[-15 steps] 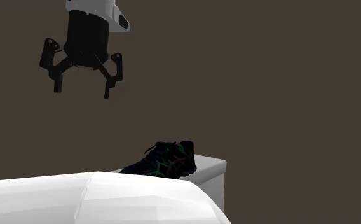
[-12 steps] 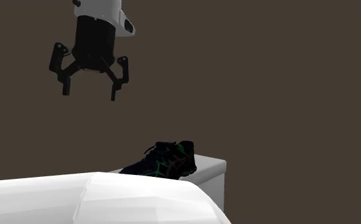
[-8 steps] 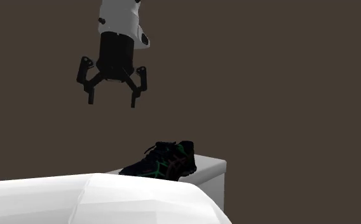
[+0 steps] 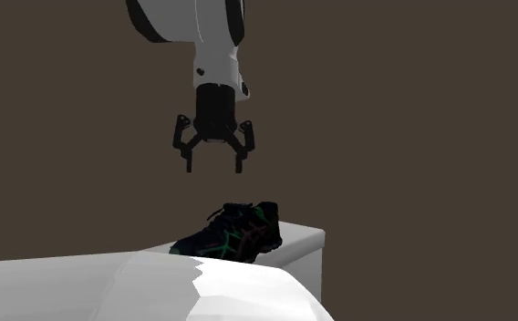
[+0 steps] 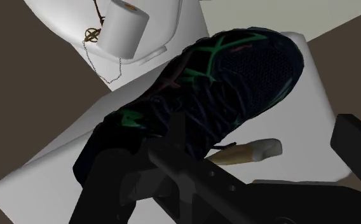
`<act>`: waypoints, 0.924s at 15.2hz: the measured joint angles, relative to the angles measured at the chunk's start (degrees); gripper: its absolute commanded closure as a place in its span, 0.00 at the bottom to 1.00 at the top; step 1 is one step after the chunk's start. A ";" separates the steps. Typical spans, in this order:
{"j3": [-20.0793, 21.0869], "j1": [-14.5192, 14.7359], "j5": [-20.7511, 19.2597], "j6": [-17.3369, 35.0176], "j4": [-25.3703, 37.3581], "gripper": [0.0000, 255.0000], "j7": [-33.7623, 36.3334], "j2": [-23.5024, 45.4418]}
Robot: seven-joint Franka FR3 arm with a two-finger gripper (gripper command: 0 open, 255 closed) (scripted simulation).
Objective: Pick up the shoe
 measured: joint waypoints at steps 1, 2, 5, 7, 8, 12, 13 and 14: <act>-0.69 -0.32 -0.55 -0.28 1.64 0.00 -0.91 2.26; -1.46 -0.71 -1.14 -0.74 3.36 0.00 -2.00 4.41; -3.23 -1.78 -2.70 -1.62 6.60 0.00 -4.55 8.92; -3.55 -1.98 -2.95 -0.96 6.46 0.00 -4.97 9.79; -3.59 -2.00 -3.01 -0.35 5.87 0.00 -4.93 9.87; -3.72 -2.02 -2.98 2.81 3.29 0.00 -4.72 10.56; -3.78 -2.07 -3.04 3.41 2.65 0.00 -4.74 10.51; -3.79 -2.07 -3.03 3.67 2.45 1.00 -4.72 10.57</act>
